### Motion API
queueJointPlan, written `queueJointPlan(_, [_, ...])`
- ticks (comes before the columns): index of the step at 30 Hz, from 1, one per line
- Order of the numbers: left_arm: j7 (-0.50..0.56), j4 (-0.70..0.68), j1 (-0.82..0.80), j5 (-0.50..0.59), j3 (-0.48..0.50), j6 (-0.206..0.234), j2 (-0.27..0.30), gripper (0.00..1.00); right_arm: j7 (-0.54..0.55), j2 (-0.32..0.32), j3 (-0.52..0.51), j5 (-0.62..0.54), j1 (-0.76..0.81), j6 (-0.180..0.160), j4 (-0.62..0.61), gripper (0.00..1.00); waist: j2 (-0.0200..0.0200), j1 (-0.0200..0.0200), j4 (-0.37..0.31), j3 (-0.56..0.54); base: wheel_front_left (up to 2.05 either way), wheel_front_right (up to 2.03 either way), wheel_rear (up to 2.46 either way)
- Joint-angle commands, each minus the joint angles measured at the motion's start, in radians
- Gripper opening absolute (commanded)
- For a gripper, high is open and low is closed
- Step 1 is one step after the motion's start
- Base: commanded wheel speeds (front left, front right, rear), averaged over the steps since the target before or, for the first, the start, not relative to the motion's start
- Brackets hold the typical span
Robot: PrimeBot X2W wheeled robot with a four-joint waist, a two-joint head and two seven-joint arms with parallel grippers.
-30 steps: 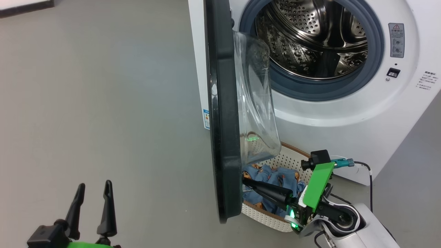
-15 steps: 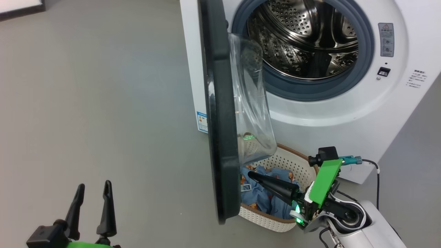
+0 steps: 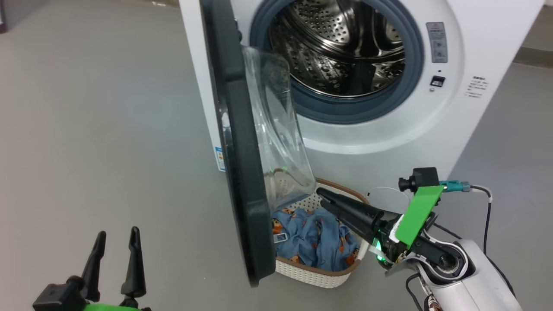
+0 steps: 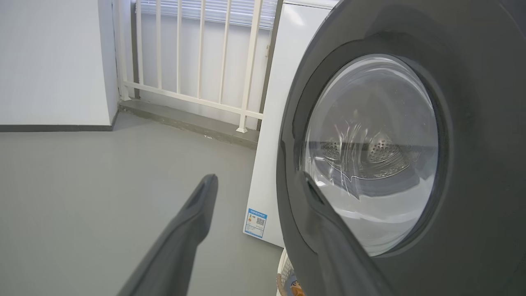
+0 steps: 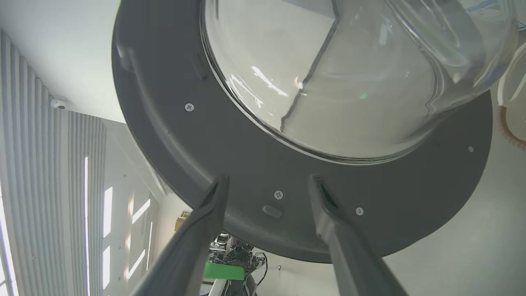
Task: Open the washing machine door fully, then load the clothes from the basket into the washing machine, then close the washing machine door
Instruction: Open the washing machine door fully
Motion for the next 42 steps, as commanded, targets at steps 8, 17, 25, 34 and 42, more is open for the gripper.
queueJointPlan(8, [-0.008,-0.027,-0.019,-0.003,0.035,0.005,0.009,1.00,-0.112,-0.023,0.015,-0.086,-0.005,0.003,-0.143,1.00,-0.0001,0.0000,-0.099,0.007,0.00,0.00,0.00])
queueJointPlan(17, [-0.008,-0.032,-0.017,0.003,0.042,0.005,0.004,1.00,-0.321,-0.102,0.069,-0.244,0.013,0.003,-0.242,1.00,-0.0001,0.0000,-0.162,0.014,0.00,0.00,0.00])
queueJointPlan(25, [-0.008,-0.039,-0.008,0.010,0.041,0.005,0.000,1.00,-0.566,-0.198,0.140,-0.372,0.062,0.003,-0.273,1.00,-0.0001,0.0000,-0.192,0.009,0.00,0.00,0.00])
queueJointPlan(34, [-0.008,-0.041,0.001,0.014,0.052,0.001,0.001,1.00,-0.757,-0.271,0.196,-0.416,0.148,0.003,-0.283,1.00,-0.0001,0.0000,-0.235,-0.001,0.00,0.00,0.00])
queueJointPlan(42, [-0.008,-0.047,0.013,0.020,0.059,-0.004,0.000,1.00,-0.916,-0.301,0.209,-0.566,0.178,0.003,-0.199,1.00,-0.0001,0.0000,-0.288,0.002,0.00,0.00,0.00])
